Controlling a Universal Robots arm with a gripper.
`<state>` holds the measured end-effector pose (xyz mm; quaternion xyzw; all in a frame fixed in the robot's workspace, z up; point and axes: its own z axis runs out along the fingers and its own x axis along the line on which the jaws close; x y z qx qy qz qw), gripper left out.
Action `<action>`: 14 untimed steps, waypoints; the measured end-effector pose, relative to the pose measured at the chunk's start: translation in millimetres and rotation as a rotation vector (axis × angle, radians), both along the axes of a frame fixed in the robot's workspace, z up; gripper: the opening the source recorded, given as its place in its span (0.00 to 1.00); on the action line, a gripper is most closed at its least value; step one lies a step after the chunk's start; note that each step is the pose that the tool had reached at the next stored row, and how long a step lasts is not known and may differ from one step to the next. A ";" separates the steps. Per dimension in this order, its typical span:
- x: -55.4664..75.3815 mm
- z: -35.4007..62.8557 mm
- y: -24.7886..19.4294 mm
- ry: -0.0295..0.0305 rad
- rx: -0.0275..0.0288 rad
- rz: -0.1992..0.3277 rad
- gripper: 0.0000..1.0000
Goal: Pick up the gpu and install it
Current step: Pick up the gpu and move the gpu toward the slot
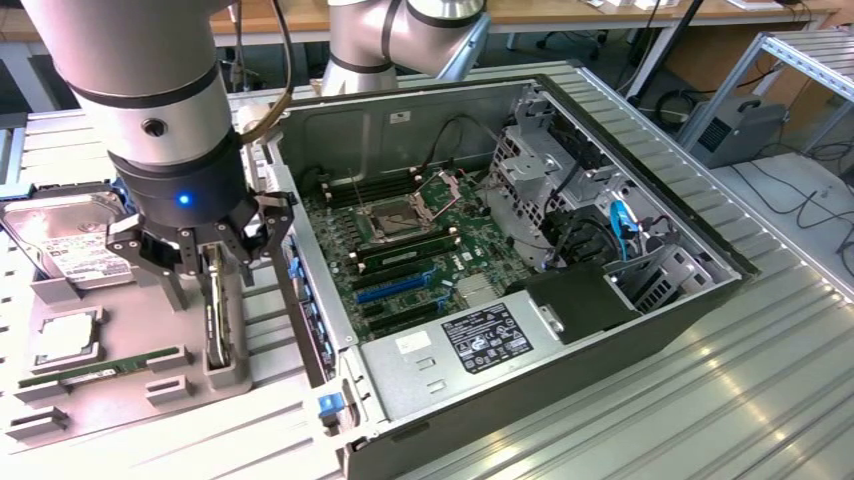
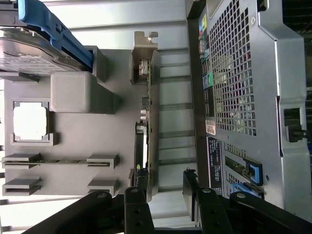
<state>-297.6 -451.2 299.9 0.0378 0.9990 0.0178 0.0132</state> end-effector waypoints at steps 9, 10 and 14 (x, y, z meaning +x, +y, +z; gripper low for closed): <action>0.0 -2.3 0.0 -0.0001 -0.0013 0.000 0.42; 0.0 -2.5 0.0 0.0000 -0.0015 0.000 0.42; 0.0 -3.4 0.0 0.0000 -0.0021 0.000 0.42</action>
